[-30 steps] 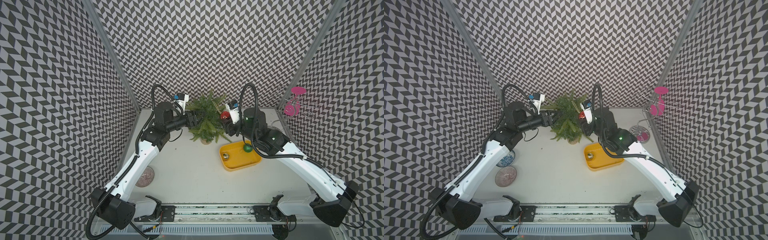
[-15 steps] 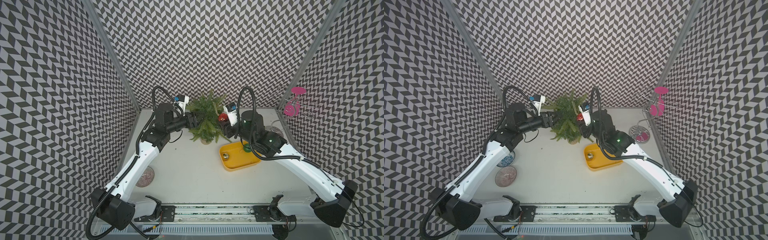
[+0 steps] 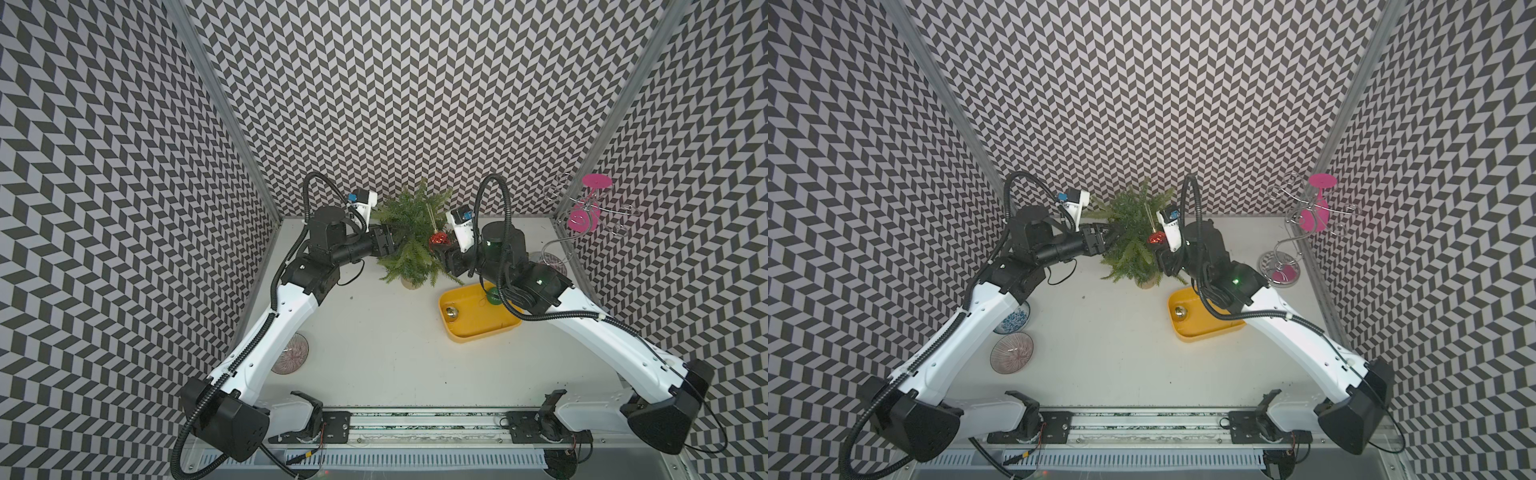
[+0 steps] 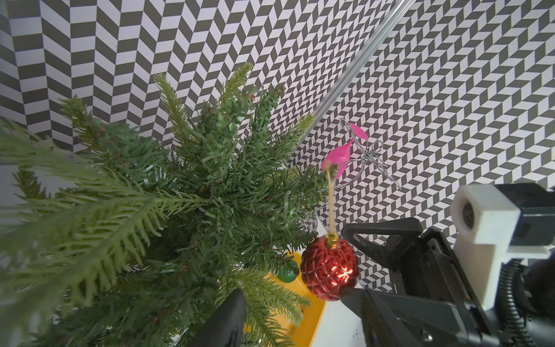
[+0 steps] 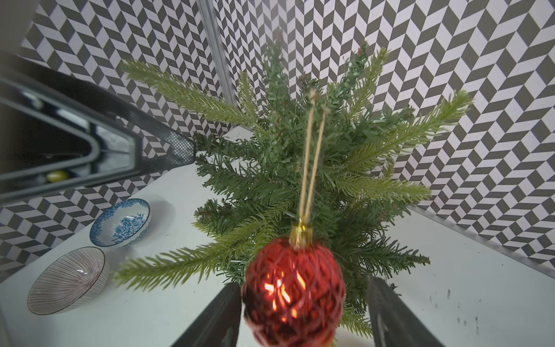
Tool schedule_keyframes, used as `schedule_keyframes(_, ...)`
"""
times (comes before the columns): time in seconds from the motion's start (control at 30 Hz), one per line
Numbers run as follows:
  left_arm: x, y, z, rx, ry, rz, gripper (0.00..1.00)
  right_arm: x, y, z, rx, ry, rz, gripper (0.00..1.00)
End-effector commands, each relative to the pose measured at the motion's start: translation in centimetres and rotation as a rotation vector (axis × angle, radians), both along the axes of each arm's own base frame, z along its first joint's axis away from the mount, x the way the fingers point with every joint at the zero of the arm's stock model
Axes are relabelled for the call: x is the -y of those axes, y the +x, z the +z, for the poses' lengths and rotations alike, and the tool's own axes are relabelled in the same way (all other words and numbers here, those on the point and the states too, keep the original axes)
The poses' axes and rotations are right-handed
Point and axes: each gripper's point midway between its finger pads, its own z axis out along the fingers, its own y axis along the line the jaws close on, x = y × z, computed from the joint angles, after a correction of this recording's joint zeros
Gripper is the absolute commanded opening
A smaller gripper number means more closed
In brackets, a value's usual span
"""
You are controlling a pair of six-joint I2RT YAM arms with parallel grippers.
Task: Decorate the small christmas tree with ornaments
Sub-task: Hang an ornament on the christmas tree.
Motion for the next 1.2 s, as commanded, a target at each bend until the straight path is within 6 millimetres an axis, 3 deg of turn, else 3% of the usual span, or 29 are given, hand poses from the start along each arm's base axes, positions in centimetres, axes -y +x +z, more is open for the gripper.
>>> schedule_keyframes(0.0,-0.5,-0.7,1.2,0.037,-0.017,0.001,0.63,-0.8,0.2,1.9,0.038,0.047,0.016,0.68)
schedule_keyframes(0.2,-0.5,-0.8,1.1,0.035,-0.014,0.001,0.63,-0.5,-0.1,2.9,0.043,0.066,0.012,0.68)
schedule_keyframes(0.4,-0.4,-1.3,0.8,0.038,-0.002,-0.017,0.64,0.7,-1.7,5.1,0.034,0.126,0.006,0.69)
schedule_keyframes(0.73,-0.5,-3.7,0.4,0.071,0.040,-0.074,0.65,3.7,-3.9,4.8,-0.029,0.206,-0.064,0.69)
schedule_keyframes(0.9,-1.4,-5.4,-1.0,0.081,0.087,-0.075,0.65,6.2,-4.5,3.2,-0.084,0.232,-0.137,0.68)
schedule_keyframes(1.17,-2.6,-8.6,-3.9,0.108,0.129,-0.071,0.66,10.8,-4.5,-1.8,-0.213,0.291,-0.268,0.66)
